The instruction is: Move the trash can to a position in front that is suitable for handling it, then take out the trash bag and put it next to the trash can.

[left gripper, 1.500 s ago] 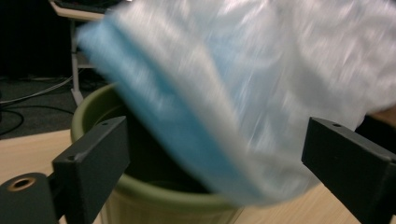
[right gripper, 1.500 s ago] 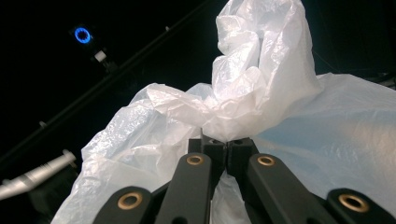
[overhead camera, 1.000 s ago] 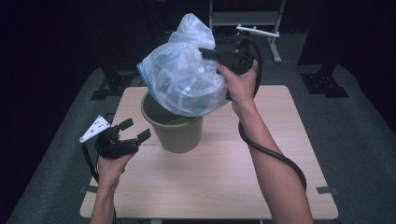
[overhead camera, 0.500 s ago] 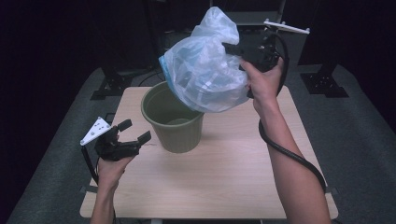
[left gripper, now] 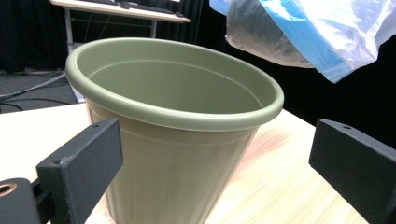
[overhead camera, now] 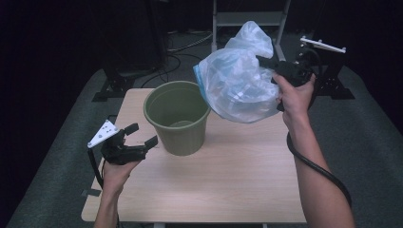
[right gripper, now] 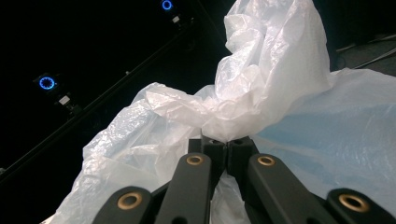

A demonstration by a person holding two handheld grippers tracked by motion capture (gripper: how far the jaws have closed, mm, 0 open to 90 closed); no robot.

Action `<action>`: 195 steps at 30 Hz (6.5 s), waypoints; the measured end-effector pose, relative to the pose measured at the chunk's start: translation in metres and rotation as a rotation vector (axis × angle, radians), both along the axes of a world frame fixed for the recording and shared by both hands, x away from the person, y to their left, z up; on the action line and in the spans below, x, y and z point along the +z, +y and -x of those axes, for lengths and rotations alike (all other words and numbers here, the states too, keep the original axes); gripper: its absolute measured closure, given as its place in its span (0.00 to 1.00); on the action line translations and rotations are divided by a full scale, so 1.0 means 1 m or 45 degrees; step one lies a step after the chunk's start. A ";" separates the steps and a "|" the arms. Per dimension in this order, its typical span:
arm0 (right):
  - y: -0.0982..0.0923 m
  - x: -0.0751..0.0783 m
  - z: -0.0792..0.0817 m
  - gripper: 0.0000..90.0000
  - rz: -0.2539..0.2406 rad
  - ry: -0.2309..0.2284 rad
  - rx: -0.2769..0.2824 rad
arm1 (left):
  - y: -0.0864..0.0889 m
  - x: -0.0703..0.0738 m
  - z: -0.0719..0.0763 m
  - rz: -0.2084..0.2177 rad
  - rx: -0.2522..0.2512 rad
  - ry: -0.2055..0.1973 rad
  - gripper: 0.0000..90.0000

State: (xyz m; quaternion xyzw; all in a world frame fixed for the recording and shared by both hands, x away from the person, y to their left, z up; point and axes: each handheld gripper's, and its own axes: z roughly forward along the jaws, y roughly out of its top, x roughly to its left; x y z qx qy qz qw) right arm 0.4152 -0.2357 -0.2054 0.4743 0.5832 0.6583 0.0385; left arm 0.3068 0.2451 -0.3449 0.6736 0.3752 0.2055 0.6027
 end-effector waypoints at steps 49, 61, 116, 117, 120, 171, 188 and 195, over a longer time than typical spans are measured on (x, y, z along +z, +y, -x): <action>-0.029 -0.120 -0.011 0.99 0.041 0.227 -0.051 | 0.001 0.002 0.002 -0.005 -0.009 0.000 0.02; -0.002 -0.155 -0.020 0.99 0.053 0.284 0.008 | 0.005 0.001 0.003 0.000 -0.002 0.005 0.02; 0.010 -0.183 -0.009 0.46 0.081 0.184 0.169 | -0.002 -0.004 0.000 -0.007 -0.023 0.038 0.02; 0.008 -0.181 -0.008 0.45 0.075 0.180 0.172 | -0.003 -0.004 0.000 -0.008 -0.024 0.038 0.02; 0.004 -0.177 -0.006 0.44 0.068 0.170 0.172 | -0.003 -0.004 0.000 -0.006 -0.025 0.040 0.02; -0.072 -0.208 0.037 0.41 -0.020 0.190 0.072 | -0.008 -0.009 -0.001 -0.023 -0.042 0.061 0.02; -0.080 -0.243 0.051 0.40 -0.038 0.233 0.046 | -0.009 -0.010 -0.001 -0.026 -0.045 0.062 0.02; -0.079 -0.253 0.057 0.39 -0.018 0.243 0.045 | -0.009 -0.011 -0.002 -0.027 -0.046 0.066 0.02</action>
